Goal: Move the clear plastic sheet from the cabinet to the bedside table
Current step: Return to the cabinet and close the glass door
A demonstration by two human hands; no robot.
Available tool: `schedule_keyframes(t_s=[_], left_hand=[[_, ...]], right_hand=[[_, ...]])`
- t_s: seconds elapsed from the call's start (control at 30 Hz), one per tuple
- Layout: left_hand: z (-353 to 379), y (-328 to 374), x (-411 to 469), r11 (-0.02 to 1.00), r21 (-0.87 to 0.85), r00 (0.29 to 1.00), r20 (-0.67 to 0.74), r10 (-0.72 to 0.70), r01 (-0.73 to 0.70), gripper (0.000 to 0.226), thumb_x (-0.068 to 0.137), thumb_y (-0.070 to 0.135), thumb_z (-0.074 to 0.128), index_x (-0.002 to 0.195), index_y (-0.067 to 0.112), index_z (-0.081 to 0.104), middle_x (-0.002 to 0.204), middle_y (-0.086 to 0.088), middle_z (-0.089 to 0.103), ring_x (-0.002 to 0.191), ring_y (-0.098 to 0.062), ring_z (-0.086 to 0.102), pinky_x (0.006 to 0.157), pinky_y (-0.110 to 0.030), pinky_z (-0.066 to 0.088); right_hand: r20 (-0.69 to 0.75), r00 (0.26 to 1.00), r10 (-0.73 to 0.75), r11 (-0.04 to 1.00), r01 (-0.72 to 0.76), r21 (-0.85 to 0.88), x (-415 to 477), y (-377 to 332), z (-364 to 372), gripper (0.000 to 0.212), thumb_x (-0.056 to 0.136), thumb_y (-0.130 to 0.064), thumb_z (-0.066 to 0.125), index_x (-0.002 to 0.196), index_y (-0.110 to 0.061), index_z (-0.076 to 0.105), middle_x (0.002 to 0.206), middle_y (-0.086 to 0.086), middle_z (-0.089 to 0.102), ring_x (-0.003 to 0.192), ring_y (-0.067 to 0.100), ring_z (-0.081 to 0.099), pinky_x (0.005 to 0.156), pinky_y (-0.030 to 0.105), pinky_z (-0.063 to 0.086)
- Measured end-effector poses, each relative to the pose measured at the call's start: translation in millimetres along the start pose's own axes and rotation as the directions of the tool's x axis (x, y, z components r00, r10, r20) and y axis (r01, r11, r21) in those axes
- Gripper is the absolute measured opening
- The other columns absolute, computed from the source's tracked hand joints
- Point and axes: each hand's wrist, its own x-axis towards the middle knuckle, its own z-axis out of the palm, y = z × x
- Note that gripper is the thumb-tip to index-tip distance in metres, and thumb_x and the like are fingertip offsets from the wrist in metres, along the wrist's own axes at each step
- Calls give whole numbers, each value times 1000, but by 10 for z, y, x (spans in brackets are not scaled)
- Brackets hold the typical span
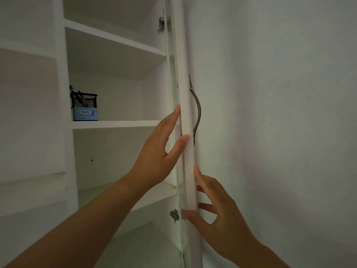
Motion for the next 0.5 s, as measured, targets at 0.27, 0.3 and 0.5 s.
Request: schedule_keyframes(t_s=[0.27, 0.3, 0.5], left_hand=[[-460, -248, -182, 996, -86, 1000, -9, -19, 18, 56, 90, 38, 43, 141, 37, 19, 144, 12, 36, 129, -3, 37, 102, -33, 42], [-512, -286, -210, 995, -97, 1000, -6, -23, 23, 58, 90, 38, 43, 142, 37, 19, 143, 13, 36, 128, -2, 37, 101, -34, 43], [-835, -580, -353, 992, -61, 994, 11, -108, 108, 72, 78, 49, 45, 143, 37, 16, 144, 11, 36, 125, -2, 38, 101, -36, 44]], right_hand=[[-28, 998, -51, 998, 50, -26, 116, -161, 572, 74, 79, -51, 58, 130, -62, 7, 130, -38, 23, 121, -10, 34, 88, 7, 42], [-25, 998, -58, 998, 57, -40, 138, -182, 646, 73, 79, -53, 57, 130, -63, 5, 131, -37, 20, 121, -11, 32, 89, 6, 41], [-30, 998, -63, 992, 60, -108, 258, -232, 1118, 70, 75, -71, 45, 132, -62, 6, 142, -28, 18, 125, -10, 28, 101, 27, 44]])
